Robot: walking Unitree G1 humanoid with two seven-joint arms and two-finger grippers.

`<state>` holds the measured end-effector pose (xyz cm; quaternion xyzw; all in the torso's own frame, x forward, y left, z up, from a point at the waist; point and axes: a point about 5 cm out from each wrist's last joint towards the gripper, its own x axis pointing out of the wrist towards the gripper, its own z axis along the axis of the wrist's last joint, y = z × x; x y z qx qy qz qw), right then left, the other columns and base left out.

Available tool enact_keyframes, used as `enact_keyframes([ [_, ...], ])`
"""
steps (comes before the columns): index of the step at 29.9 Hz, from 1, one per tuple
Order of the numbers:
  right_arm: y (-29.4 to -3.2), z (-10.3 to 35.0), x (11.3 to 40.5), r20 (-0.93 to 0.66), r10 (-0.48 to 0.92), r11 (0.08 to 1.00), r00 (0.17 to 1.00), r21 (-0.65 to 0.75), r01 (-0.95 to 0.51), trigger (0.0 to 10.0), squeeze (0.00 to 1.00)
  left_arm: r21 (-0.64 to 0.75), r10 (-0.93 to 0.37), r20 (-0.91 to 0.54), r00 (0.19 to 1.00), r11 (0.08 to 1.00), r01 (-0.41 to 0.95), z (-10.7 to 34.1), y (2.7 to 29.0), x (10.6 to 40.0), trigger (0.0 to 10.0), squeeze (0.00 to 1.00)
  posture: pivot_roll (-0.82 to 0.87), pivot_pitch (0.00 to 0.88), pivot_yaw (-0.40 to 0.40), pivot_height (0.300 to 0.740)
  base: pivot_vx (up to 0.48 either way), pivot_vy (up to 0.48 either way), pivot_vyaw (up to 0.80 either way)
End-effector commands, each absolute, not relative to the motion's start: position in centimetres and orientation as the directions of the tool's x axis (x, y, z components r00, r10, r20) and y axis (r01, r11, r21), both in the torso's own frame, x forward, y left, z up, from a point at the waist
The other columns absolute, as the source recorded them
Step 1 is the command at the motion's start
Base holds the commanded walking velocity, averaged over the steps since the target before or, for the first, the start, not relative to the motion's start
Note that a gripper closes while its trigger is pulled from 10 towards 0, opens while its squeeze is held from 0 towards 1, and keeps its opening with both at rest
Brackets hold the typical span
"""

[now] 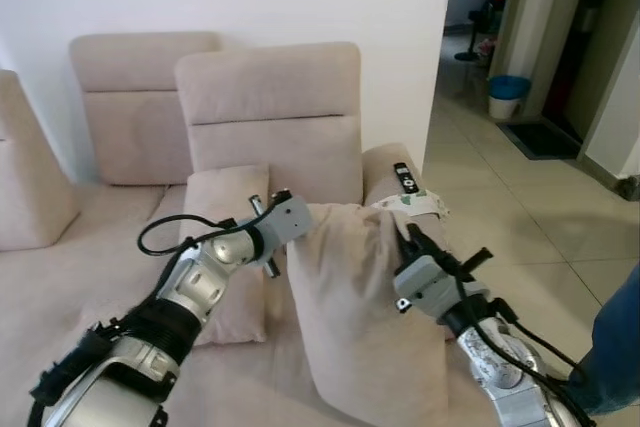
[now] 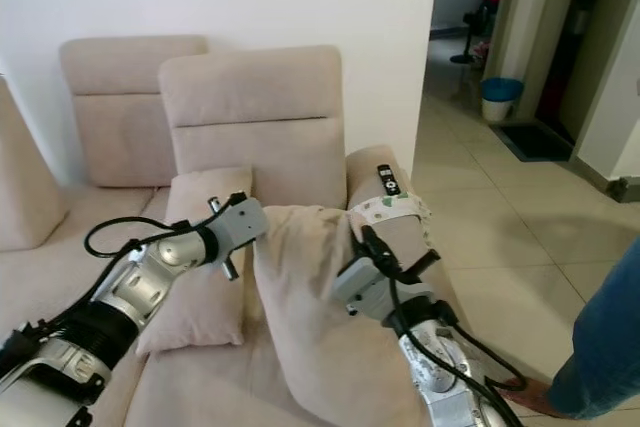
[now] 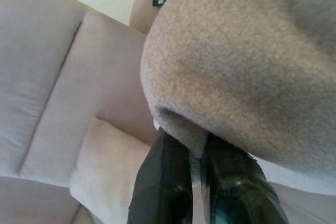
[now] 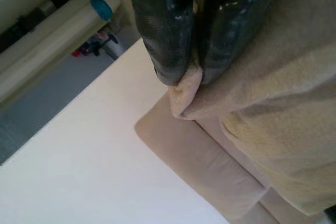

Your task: Move the pillow to the sofa from floor

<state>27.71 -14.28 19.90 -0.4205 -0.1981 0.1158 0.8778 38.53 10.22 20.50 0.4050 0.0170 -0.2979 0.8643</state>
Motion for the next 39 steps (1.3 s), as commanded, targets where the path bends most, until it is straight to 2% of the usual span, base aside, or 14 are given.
enact_keyframes([
  [1,-13.4,20.2,27.5,0.264,0.412,0.622,0.872,-0.781,-0.058,10.0,0.0,0.712,-0.562,-0.199,0.803,0.48,0.512,22.1,8.9,38.4,10.0,0.0,-0.17,0.0,0.096,0.74,0.285,0.0,0.0],
  [8,-13.5,20.1,27.5,0.258,0.408,0.627,0.876,-0.776,-0.063,10.0,0.0,0.712,-0.558,-0.198,0.806,0.483,0.509,22.1,8.9,38.4,10.0,0.0,-0.17,0.0,0.097,0.74,0.274,0.0,0.0],
  [16,-14.0,19.7,27.9,0.228,0.369,0.659,0.901,-0.747,-0.081,10.0,0.0,0.709,-0.526,-0.19,0.829,0.51,0.486,22.2,9.0,38.8,10.0,0.0,-0.17,0.0,0.096,0.74,0.0,0.0,0.0],
  [22,-16.6,20.9,29.4,0.231,0.204,0.772,0.951,-0.636,-0.011,10.0,0.0,0.703,-0.449,-0.106,0.887,0.597,0.387,24.4,9.4,39.7,10.0,0.0,-0.17,0.0,0.095,0.74,0.0,0.0,0.0],
  [29,-18.8,20.6,30.2,0.165,0.099,0.811,0.981,-0.585,0.017,10.0,0.0,0.727,-0.437,-0.125,0.89,0.571,0.382,25.1,9.4,39.9,10.0,0.0,-0.17,0.0,0.097,0.74,0.0,0.0,0.0],
  [38,-19.0,20.1,30.1,0.135,0.087,0.827,0.987,-0.562,0.003,10.0,0.0,0.738,-0.466,-0.156,0.871,0.531,0.417,25.4,8.8,39.7,10.0,0.0,-0.17,0.0,0.102,0.74,0.0,0.0,0.0],
  [39,-18.8,20.0,30.1,0.129,0.089,0.829,0.988,-0.559,-0.002,10.0,0.0,0.747,-0.479,-0.179,0.86,0.503,0.435,25.2,8.6,39.6,10.0,0.0,-0.18,0.0,0.106,0.74,0.0,0.0,0.0],
])
